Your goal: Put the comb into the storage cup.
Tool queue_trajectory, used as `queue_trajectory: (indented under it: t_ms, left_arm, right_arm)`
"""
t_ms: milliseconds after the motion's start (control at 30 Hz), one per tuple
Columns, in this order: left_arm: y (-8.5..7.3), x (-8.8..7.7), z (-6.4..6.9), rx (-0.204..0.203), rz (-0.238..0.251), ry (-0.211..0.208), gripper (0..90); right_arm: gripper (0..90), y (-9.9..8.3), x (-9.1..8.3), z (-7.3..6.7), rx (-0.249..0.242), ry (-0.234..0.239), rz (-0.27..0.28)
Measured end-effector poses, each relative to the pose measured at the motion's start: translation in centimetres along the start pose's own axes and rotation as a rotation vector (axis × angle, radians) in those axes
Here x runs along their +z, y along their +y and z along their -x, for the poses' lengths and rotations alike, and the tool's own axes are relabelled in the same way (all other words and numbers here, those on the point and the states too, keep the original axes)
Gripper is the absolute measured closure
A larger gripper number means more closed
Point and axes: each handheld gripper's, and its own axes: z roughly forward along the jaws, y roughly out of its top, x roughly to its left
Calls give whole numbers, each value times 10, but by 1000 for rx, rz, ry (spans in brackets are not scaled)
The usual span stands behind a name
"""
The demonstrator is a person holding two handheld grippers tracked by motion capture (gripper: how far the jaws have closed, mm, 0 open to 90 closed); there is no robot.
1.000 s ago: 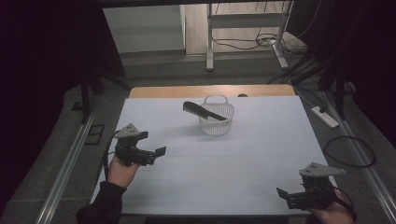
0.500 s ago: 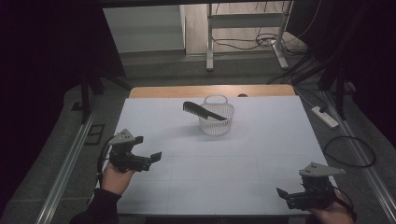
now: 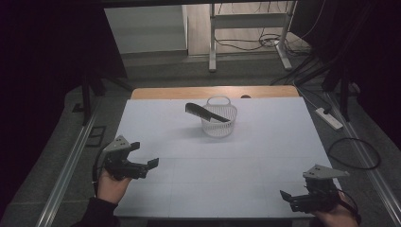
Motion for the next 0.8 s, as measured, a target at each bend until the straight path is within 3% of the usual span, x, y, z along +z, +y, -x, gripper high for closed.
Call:
queue_trajectory:
  t_ms: [800]
  left_arm:
    - [-22,-26,3,-34,0,20,0]
  right_arm:
    - [0,0,0,0,0,-4,-4]
